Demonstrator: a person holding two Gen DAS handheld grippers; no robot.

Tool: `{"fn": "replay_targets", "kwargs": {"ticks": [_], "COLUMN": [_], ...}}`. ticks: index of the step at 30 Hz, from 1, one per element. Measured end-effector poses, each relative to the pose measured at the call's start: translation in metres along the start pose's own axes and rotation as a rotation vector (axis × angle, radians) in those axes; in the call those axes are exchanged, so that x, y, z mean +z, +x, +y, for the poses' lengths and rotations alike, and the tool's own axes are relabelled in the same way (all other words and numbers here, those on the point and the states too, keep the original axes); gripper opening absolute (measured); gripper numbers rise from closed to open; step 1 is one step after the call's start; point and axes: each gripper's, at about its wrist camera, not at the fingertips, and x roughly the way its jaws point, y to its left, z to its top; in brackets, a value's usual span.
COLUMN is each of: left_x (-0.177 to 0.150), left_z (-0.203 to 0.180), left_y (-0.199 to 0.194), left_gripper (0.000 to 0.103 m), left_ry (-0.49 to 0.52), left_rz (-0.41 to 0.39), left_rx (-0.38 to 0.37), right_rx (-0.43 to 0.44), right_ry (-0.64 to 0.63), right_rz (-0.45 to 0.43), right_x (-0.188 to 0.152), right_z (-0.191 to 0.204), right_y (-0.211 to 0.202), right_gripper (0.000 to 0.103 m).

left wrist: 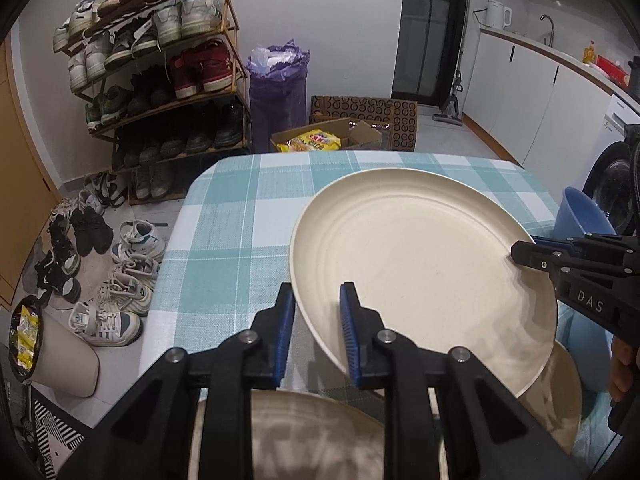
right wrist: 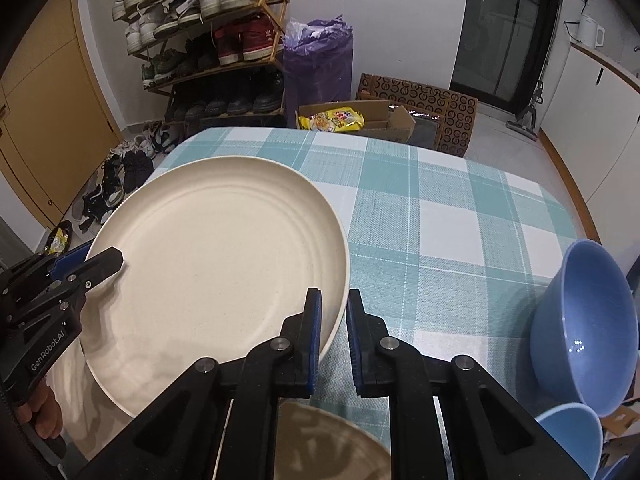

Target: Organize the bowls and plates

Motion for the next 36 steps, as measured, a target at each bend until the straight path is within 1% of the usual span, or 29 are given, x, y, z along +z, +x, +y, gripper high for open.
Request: {"fn": "replay_targets", "kwargs": {"ticks": [8,14,22,30,36], "left_x": [-0.001,-0.007,-0.023,-0.038,-0.055], "left_z": [-0.015,-0.024,-0.033,-0.038,-0.049], "left_y": [-0.039,-0.059,-0.080,-0.092,-0.102], "left_gripper": [0.021,0.021,0.021,0.021,0.021], "left_ry": [0.027,0.042,0.050,0.057,0.083], "left_rz": [-0.056,-0.077,-0.088,-0.091,-0.089], "left_rx": [-0.010,-0.018,-0.031,-0.043,-0.050], "right_rx": [-0.002,-0.006,-0.008,-0.003,0.003], "right_ry": [0.009,0.016,0.022,0.031,0.054], "right_rz": [-0.054,-0.075,-0.101,-0.106,-0.110], "right_x": [-0.011,-0.025,-0.049,-0.072,-0.094], "right_z": [-0.005,-0.008,-0.010,-0.008,-0.011], "right_y": [-0.045,-0.068,-0.098,-0.109,-0.113], "right_gripper": [0.013,0.013,0.013,0.013,0.013]}}
